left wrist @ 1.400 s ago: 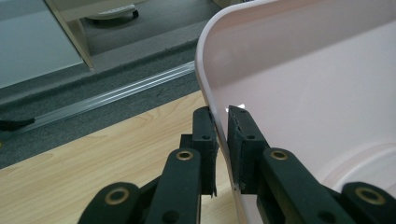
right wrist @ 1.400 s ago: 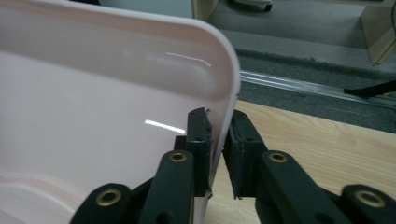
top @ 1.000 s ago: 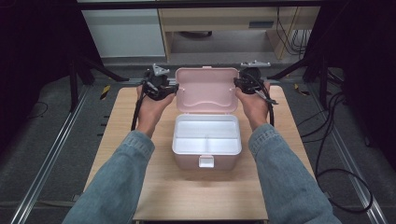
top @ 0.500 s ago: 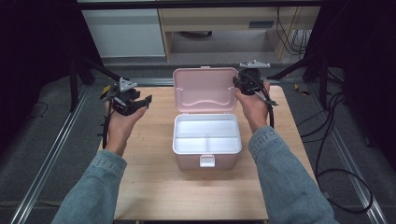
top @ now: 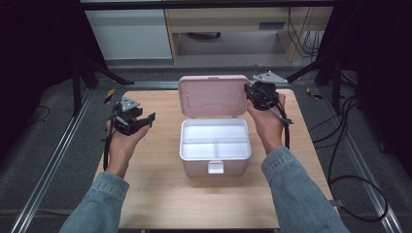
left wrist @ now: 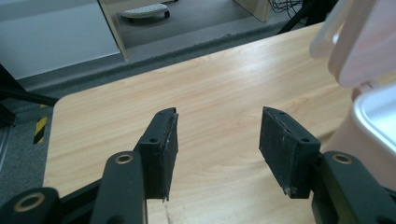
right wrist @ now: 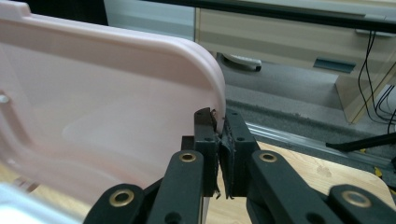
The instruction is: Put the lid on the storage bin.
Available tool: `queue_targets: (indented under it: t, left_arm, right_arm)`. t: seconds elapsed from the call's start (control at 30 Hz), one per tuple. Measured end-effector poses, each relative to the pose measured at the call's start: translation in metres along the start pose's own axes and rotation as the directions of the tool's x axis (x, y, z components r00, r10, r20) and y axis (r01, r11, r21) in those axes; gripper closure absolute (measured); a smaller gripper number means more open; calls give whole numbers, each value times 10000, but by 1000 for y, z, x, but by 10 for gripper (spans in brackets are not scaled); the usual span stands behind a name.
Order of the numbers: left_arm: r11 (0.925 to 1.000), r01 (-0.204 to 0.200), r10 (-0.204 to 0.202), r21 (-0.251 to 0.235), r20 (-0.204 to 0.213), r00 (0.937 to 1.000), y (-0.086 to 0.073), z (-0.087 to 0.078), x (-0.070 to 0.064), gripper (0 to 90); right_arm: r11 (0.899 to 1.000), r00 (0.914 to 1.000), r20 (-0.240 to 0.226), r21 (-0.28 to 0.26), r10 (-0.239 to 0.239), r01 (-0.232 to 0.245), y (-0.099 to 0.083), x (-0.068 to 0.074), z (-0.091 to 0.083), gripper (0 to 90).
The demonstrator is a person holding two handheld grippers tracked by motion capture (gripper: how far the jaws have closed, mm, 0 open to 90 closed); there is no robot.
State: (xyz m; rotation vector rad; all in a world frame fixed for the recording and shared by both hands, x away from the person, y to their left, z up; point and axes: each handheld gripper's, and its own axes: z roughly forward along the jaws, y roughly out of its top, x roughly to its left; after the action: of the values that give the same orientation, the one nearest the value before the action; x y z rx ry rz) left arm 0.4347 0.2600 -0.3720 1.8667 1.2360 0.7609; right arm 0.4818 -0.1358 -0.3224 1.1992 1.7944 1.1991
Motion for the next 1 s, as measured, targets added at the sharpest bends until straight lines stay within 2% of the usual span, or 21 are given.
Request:
queue_targets:
  t: [0.2, 0.43, 0.53, 0.67, 0.87, 1.0]
  left_arm:
    - [10000, 77, -77, -10, 127, 9999, -18, -6, -11, 463]
    - [9995, 153, -160, 283, 249, 9996, -38, -2, -19, 443]
    - [9991, 114, -127, 418, 310, 9994, -45, 2, -23, 438]
    - [9982, 90, -113, 600, 390, 9992, -52, 6, -26, 421]
    - [9977, 53, -84, 678, 455, 9989, -55, 8, -28, 416]
    - [9979, 64, -91, 641, 417, 9991, -54, 7, -27, 412]
  right_arm:
    - [9989, 9990, -110, -200, -422, 420, -14, 9, -32, 854]
    - [9995, 9966, -758, -82, -325, 320, -39, 12, -60, 825]
    - [9999, 9932, -1164, 124, -95, 110, -47, 11, -65, 799]
    - [9980, 9823, -1855, 616, 262, -149, -54, 5, -69, 762]
    - [9939, 9704, -2393, 1100, 333, -70, -63, 0, -79, 690]
    - [9904, 9685, -2483, 1374, 198, 150, -71, -2, -88, 669]
